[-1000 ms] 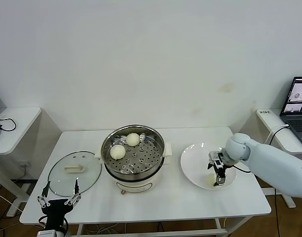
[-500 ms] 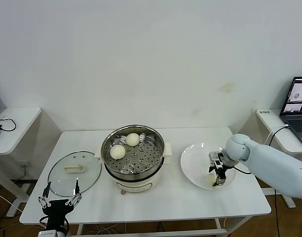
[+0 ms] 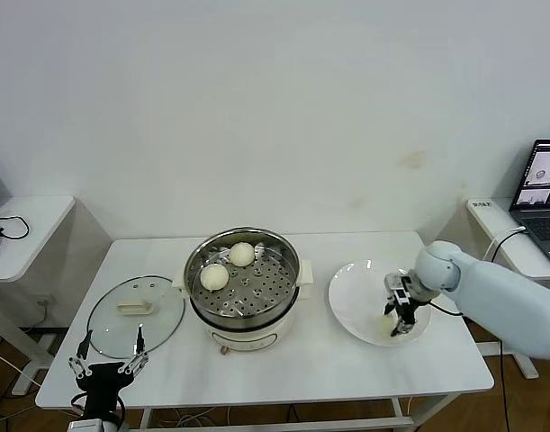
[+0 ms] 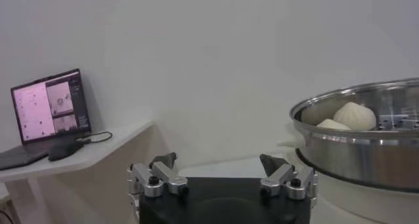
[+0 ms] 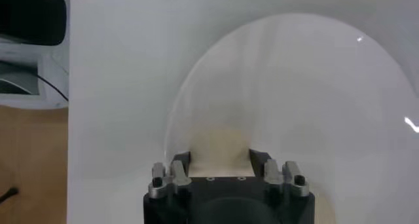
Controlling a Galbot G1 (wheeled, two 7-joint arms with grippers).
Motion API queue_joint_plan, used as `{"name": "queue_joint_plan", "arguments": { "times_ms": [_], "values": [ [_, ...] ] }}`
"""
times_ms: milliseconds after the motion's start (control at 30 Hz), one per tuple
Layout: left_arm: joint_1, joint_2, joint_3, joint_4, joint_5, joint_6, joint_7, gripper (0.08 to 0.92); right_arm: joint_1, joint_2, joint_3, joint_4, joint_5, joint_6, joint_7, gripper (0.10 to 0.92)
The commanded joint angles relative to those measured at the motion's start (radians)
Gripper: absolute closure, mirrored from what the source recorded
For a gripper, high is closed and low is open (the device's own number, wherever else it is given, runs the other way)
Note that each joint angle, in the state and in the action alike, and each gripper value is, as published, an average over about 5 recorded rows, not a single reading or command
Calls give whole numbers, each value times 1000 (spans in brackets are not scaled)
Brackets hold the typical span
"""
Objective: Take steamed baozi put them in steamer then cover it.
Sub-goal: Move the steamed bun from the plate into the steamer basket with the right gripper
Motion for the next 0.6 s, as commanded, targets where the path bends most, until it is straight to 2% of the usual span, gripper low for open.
{"name": "queue_joint_plan", "arguments": {
  "times_ms": [33, 300, 600],
  "values": [
    [-1, 2, 1, -3, 0, 2, 0, 177, 105, -10, -26, 33, 48, -8, -3, 454],
    [-1, 9, 3, -18, -1, 5, 0, 177, 324, 15, -118, 67, 159, -31, -3, 448],
    [0, 13, -4, -33, -11, 6, 0, 177, 573, 146, -231, 45, 267, -46, 0, 448]
  ]
}}
